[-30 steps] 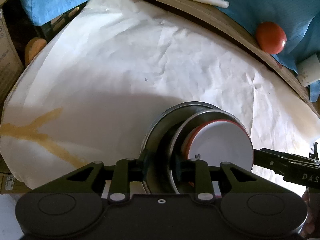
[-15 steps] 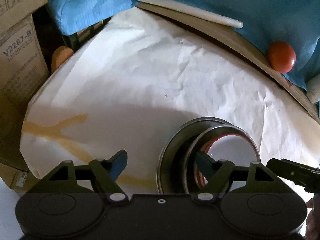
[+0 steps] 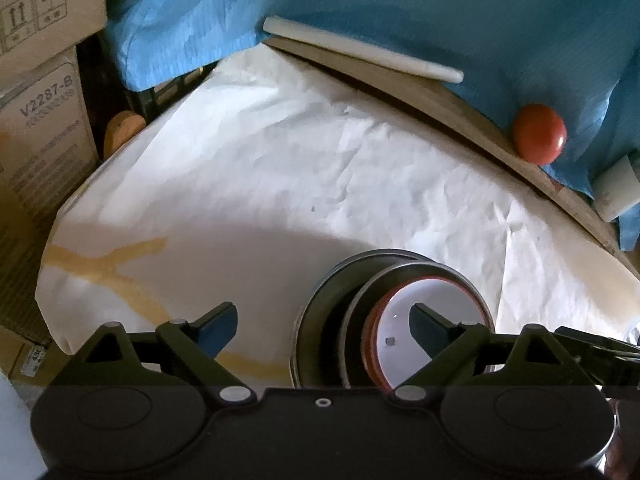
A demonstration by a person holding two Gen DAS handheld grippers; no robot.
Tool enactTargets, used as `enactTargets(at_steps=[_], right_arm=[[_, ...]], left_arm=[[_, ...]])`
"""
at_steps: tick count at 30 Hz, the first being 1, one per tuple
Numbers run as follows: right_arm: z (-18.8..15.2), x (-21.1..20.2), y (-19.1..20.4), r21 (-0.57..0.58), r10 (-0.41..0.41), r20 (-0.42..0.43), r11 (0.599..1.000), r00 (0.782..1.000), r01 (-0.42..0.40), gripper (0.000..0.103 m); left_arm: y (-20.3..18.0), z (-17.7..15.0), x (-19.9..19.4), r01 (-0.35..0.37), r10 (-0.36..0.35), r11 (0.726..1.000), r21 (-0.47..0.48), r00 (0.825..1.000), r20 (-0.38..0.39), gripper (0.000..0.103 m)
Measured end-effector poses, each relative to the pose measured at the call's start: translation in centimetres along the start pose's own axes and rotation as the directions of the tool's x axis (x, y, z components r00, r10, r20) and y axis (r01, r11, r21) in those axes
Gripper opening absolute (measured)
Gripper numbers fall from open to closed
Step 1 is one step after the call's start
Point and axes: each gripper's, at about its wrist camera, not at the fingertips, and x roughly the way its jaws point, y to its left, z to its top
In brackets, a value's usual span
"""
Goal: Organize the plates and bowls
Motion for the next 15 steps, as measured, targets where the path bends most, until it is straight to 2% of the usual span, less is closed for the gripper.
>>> enactTargets(at_steps=[2, 9, 15], right_arm=[[-0.2, -0.3, 0.1, -0.017, 0.001, 0.016, 1.000, 1.000, 0.000, 0.103], [-0.5, -1.6, 0.4, -0.039, 0.004, 0.071, 0.999, 0.998, -0.001, 0.103], [-0.7, -2.9, 1.1, -0.047, -0.021, 0.138, 0.998, 0.990, 0.028, 0.103]], left_arm=[[-0.1, -0.3, -0.2, -0.003, 0.003, 1.000, 0.000, 1.000, 0.014, 0.099], [-0.4, -0.8, -1.1, 0.014, -0.015, 1.000, 0.012, 0.998, 0.061, 0.100], [-0.8, -0.6, -1.9, 0.058, -0.063, 0.997, 0.050, 0.992, 0.110, 0.101]])
